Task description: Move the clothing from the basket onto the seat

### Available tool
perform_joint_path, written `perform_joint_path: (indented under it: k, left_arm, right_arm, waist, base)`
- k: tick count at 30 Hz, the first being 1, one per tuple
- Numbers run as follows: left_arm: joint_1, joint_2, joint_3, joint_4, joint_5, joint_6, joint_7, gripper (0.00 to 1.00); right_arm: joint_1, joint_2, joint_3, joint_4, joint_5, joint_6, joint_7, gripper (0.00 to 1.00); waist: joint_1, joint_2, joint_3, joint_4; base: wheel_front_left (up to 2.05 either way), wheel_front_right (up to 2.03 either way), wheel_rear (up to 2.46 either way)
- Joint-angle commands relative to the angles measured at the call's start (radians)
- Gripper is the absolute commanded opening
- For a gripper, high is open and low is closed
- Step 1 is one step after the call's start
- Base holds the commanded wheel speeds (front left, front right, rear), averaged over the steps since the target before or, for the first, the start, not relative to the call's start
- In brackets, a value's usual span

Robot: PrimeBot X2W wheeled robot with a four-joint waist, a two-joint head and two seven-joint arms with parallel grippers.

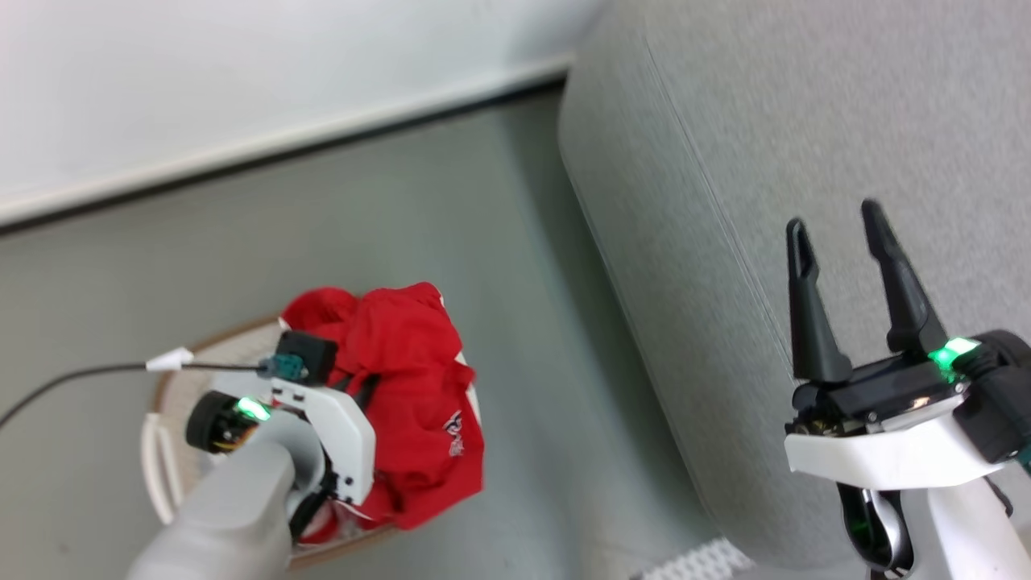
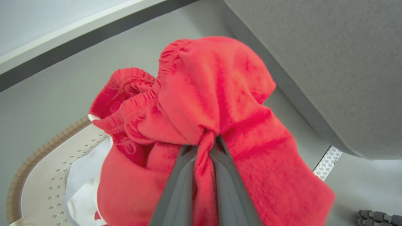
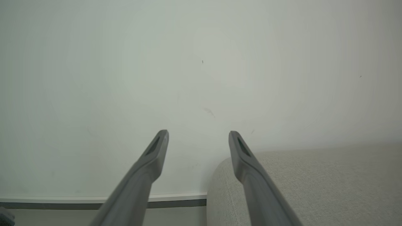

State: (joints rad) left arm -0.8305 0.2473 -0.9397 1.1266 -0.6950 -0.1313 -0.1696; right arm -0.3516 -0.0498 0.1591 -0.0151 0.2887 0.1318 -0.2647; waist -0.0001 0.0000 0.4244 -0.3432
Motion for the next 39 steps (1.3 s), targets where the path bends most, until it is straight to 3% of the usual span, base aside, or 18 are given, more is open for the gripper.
perform_joint_path:
  k: [1,15,28,39]
  left_arm:
    - [0.020,-0.006,0.002,-0.006,-0.014,0.002,-0.018,0.00]
    - [0.078,-0.034,0.058,-0.094,-0.099,0.002,-0.096,0.00]
    - [0.174,-0.011,0.269,-0.413,-0.009,0.055,-0.096,0.00]
    - [0.213,0.011,0.328,-0.630,0.042,0.089,-0.095,0.00]
  right_arm:
    - [0.018,-0.002,-0.001,0.009,-0.011,-0.002,0.001,1.00]
    - [0.116,-0.001,-0.010,0.063,-0.048,-0.002,0.000,1.00]
    - [0.191,-0.021,0.008,0.083,-0.030,-0.002,0.001,1.00]
    - [0.214,-0.039,0.035,0.086,-0.014,-0.002,0.000,1.00]
  waist:
    - [0.0001,0.0000,-0.084,0.061]
    - [0.0001,0.0000,-0.289,0.161]
    - [0.0001,0.0000,-0.402,0.194]
    - [0.0001,0.0000,-0.439,0.199]
  base:
    - [0.00,0.00,0.00]
    - [0.00,0.00,0.00]
    - [0.00,0.00,0.00]
    - [0.00,0.00,0.00]
